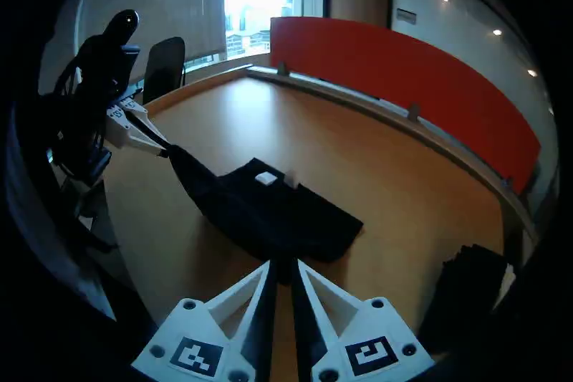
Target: Fold towel
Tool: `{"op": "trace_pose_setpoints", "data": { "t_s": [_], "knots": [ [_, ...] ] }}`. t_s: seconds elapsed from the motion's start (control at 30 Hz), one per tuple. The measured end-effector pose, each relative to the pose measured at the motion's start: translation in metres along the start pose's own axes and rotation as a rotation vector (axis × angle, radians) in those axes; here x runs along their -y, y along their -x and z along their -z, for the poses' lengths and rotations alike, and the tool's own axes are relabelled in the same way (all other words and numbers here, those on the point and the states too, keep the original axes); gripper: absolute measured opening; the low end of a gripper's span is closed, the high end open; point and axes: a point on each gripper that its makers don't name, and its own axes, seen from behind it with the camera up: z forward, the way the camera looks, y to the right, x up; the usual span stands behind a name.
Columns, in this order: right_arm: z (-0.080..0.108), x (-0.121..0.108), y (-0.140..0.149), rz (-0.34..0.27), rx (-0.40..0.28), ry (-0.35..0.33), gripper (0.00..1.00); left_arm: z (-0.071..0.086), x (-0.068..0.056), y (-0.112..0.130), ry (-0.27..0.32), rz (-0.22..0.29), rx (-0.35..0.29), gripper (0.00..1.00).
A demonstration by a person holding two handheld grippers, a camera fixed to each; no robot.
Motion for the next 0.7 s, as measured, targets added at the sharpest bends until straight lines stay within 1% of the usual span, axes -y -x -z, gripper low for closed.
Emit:
{"op": "trace_pose_setpoints", "data": {
  "t_s": [0.2, 0.33, 0.5, 0.7],
  "knots": [
    [-0.006, -0.007, -0.003, 0.007, 0.003, 0.0, 0.13, -0.006, 0.004, -0.004, -0.006, 0.01, -0.001, 0.14],
    [-0.012, -0.016, -0.005, 0.007, 0.008, 0.0, 0.13, -0.012, 0.008, -0.01, -0.008, 0.015, -0.001, 0.14],
    [-0.022, -0.029, -0.007, 0.017, 0.019, -0.007, 0.13, -0.023, 0.014, -0.018, -0.015, 0.017, 0.004, 0.14],
    [-0.04, -0.045, -0.01, 0.022, 0.035, -0.009, 0.13, -0.04, 0.023, -0.025, -0.015, 0.023, 0.02, 0.14]
  ]
}}
